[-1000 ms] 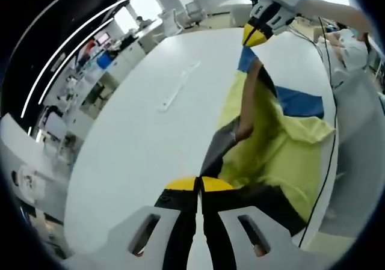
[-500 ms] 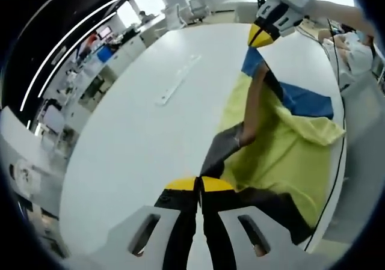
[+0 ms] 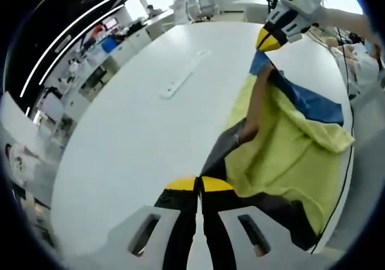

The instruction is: Fold the garment on the visible template until the final outline fits inside the template.

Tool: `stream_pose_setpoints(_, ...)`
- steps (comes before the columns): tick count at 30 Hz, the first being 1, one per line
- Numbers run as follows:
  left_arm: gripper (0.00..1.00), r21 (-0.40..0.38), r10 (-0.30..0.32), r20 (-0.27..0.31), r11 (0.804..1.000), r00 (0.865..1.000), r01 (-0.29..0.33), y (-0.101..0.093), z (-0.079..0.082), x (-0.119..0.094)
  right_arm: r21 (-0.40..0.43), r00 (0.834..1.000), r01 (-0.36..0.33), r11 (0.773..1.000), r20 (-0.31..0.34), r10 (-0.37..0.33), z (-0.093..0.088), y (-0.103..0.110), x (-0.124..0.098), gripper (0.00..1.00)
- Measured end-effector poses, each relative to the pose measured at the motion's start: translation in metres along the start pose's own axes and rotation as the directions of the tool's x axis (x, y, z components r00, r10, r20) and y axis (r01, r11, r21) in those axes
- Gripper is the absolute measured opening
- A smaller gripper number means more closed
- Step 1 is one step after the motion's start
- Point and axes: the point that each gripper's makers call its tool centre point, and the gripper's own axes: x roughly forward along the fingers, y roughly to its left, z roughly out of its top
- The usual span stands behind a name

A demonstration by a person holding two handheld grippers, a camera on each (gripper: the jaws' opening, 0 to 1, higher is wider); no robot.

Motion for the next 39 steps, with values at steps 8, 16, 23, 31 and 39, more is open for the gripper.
stream_pose_setpoints(8, 0.00, -0.043, -0.017, -0.013, 0.999, 1.000, 0.017, 0.009, -0.007, 0.023, 0.030, 1.000, -0.009, 1.000, -0.030, 0.010, -0.012, -0.001, 0.021, 0.01)
stream_pose_setpoints(16, 0.00, -0.091, -0.025, -0.025, 0.996, 0.999, 0.022, 0.018, -0.016, 0.044, 0.058, 0.999, -0.010, 0.998, -0.052, 0.013, -0.021, -0.002, 0.036, 0.01)
stream_pose_setpoints(23, 0.00, -0.115, -0.039, -0.039, 0.993, 0.998, 0.035, 0.000, -0.019, 0.042, 0.070, 0.997, -0.018, 0.997, -0.076, 0.024, -0.029, -0.002, 0.049, 0.01)
stream_pose_setpoints(31, 0.00, -0.168, -0.051, -0.036, 0.985, 0.998, 0.044, 0.013, -0.021, 0.059, 0.105, 0.995, -0.023, 0.994, -0.091, 0.033, -0.034, -0.008, 0.060, 0.01)
stream_pose_setpoints(39, 0.00, -0.168, -0.050, -0.055, 0.985, 0.997, 0.040, 0.028, -0.022, 0.077, 0.124, 0.994, -0.016, 0.992, -0.107, 0.029, -0.038, -0.009, 0.069, 0.01)
